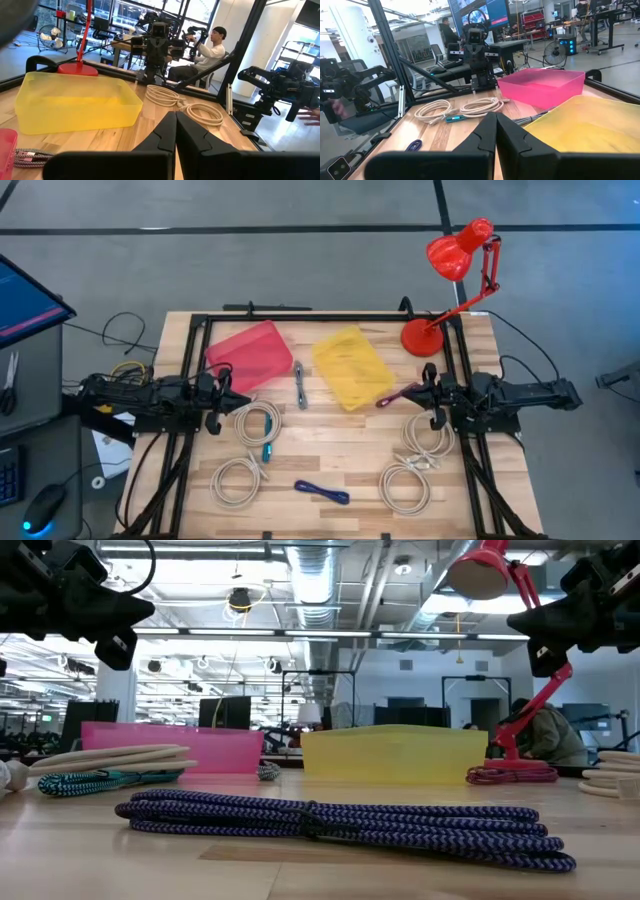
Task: Pick & Place USB Port
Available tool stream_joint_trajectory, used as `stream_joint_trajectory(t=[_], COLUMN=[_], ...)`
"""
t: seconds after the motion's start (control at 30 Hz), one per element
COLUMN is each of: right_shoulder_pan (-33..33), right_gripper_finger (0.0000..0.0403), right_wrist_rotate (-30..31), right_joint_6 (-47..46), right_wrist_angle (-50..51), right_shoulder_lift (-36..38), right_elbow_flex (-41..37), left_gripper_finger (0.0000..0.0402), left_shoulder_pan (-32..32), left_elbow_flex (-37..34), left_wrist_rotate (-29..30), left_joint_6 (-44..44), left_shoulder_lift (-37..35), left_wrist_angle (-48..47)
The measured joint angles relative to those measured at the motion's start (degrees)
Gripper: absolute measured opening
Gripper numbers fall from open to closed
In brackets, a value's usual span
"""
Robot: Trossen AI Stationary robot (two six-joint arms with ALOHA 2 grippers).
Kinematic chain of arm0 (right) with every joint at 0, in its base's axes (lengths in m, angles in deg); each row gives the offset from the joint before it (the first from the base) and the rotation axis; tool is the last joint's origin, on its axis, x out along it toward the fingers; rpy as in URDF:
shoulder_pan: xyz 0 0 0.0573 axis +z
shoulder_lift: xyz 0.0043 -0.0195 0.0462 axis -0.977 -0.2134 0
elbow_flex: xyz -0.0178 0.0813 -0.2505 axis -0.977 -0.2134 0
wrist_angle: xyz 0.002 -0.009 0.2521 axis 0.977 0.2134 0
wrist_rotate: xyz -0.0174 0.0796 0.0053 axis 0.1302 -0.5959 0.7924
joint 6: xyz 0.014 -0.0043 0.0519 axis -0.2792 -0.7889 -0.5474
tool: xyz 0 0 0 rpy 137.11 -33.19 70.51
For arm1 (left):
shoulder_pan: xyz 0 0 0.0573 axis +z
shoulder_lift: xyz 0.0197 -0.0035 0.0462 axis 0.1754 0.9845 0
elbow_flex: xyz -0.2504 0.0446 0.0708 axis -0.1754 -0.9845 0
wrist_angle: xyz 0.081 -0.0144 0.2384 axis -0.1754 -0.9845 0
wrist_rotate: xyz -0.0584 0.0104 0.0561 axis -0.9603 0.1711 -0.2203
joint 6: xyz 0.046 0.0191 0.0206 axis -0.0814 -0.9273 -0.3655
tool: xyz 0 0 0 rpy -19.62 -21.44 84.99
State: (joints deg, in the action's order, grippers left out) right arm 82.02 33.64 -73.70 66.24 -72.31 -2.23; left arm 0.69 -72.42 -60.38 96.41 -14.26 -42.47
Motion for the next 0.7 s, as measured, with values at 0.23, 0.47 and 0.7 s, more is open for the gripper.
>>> stream_joint_trajectory(t=[0.23, 0.47, 0.7], right_shoulder_pan=[0.0, 0.0, 0.0], right_gripper_finger=[0.0, 0.0, 0.0], right_wrist_rotate=[0.0, 0.0, 0.0], right_joint_6=[0.0, 0.0, 0.0], right_wrist_angle=[0.0, -0.1, -0.1], right_shoulder_lift=[0.0, 0.0, 0.0], right_elbow_flex=[0.0, 0.0, 0.0], left_gripper_finger=[0.0006, 0.0006, 0.0006], left_shoulder_pan=[0.0, 0.0, 0.0], left_elbow_flex=[0.0, 0.0, 0.0], left_wrist_rotate=[0.0, 0.0, 0.0], left_joint_6=[0.0, 0.0, 0.0], left_shoulder_lift=[0.0, 0.0, 0.0], left_wrist_angle=[0.0, 0.4, 0.5])
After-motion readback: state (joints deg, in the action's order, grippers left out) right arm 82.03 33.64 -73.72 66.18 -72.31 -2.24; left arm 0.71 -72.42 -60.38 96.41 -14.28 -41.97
